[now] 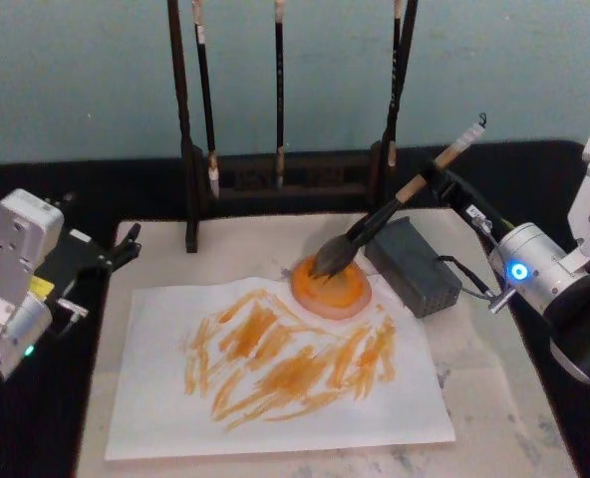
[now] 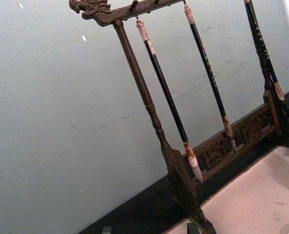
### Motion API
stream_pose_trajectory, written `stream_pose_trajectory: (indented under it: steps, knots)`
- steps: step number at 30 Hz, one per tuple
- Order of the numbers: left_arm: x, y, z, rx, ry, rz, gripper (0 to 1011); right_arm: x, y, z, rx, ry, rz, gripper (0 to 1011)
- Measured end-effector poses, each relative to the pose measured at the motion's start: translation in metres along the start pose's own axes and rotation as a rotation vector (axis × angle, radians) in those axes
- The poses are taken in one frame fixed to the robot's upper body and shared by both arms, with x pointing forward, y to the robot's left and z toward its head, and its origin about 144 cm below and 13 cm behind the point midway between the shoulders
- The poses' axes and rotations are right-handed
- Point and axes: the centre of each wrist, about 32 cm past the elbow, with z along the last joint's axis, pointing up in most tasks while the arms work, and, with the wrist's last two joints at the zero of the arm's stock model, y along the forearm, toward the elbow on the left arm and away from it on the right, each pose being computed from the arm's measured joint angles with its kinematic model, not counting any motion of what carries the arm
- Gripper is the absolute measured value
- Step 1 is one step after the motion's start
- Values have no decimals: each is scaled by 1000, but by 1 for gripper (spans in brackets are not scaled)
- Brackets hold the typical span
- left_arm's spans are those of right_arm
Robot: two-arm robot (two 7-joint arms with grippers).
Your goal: Pick up the brush from the inkstone, write on the paper, then place the brush back to its original position.
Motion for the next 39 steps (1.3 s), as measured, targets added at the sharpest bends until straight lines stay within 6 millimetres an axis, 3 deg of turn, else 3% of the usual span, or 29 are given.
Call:
stream_pose_trajectory:
  steps: [15,39]
  knots:
    - [0,0,0,0,0,0,1001,15,10,3,-53,139,-38,160]
    - [0,0,0,0,0,0,1001,26,8,4,-72,168,-58,160]
